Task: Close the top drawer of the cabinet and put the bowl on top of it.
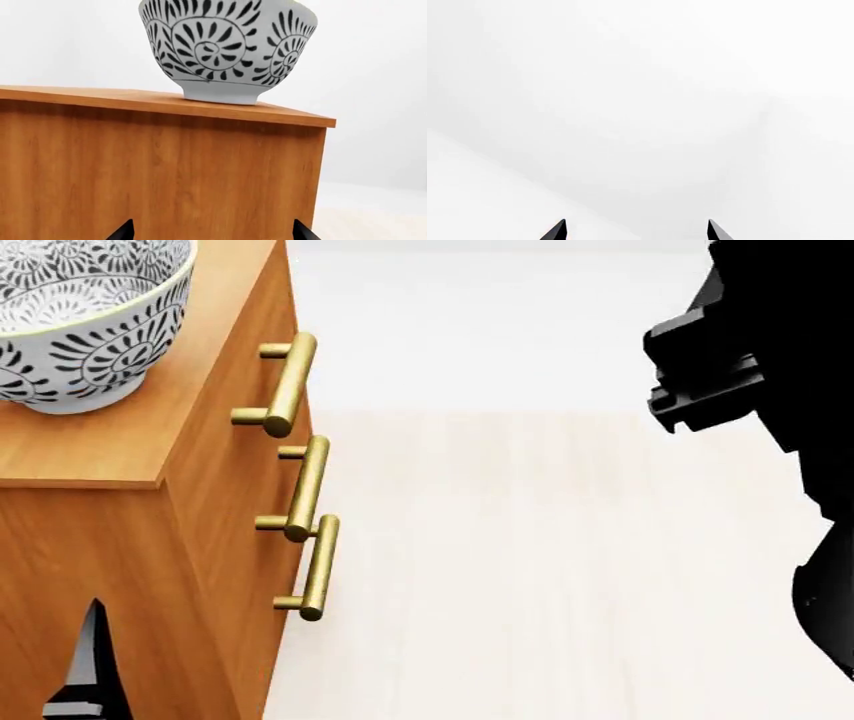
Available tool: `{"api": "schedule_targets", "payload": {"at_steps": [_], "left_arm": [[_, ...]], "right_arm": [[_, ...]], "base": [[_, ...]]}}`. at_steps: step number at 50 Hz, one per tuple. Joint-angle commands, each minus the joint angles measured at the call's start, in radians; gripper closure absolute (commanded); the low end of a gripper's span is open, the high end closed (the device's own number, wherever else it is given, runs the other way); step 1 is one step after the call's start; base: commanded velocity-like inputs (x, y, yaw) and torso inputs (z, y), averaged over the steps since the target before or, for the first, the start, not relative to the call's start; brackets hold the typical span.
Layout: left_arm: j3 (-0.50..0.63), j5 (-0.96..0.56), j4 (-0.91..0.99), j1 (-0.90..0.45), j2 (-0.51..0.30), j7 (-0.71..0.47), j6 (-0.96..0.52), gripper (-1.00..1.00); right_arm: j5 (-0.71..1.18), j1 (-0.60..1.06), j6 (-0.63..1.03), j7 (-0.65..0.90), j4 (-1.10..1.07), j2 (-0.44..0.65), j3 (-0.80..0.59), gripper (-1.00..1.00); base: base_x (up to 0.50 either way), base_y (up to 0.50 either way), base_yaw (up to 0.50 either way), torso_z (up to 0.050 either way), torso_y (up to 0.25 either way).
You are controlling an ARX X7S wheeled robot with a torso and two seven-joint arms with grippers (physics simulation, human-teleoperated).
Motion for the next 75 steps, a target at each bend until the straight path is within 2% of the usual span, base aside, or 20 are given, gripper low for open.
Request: {"api": "schedule_targets", "payload": {"at_steps": [1,9,13,35,61,75], "left_arm": [[0.005,0.005,0.004,0.003,0.0,-0.006,0.003,-1.0],[0.0,0.002,0.015,0.01,-0.006,-0.01,0.003,-1.0],[0.001,0.003,0.02,0.012,-0.008,-0.013,0.004,-1.0],[0.023,0.018,0.018,0.002,-0.006,-0.02,-0.004,-1.0],[0.036,0.036,0.0,0.011,-0.005,-0.016,0.03,-1.0],[0.031,0.036,0.026,0.027,-0.016,-0.023,0.037,-1.0]], "right_arm": [[-0.075,-0.155,-0.132,0.031,-0.069,0.167,-0.062,-1.0],[-0.162,-0.289,-0.253,0.076,-0.098,0.233,-0.133,-1.0],[-0.18,-0.37,-0.371,0.086,-0.068,0.266,-0.166,-1.0],[-0.251,-0.572,-0.634,0.142,0.024,0.276,-0.251,-1.0],[-0.266,-0.67,-0.734,0.176,0.078,0.302,-0.293,-1.0],[-0.295,-0.675,-0.747,0.195,0.027,0.354,-0.293,-1.0]], "base": [[0.0,0.0,0.0,0.0,0.0],[0.0,0.0,0.0,0.0,0.0],[0.0,0.0,0.0,0.0,0.0],[0.0,0.0,0.0,0.0,0.0],[0.0,0.0,0.0,0.0,0.0],[0.0,0.0,0.0,0.0,0.0]]}}
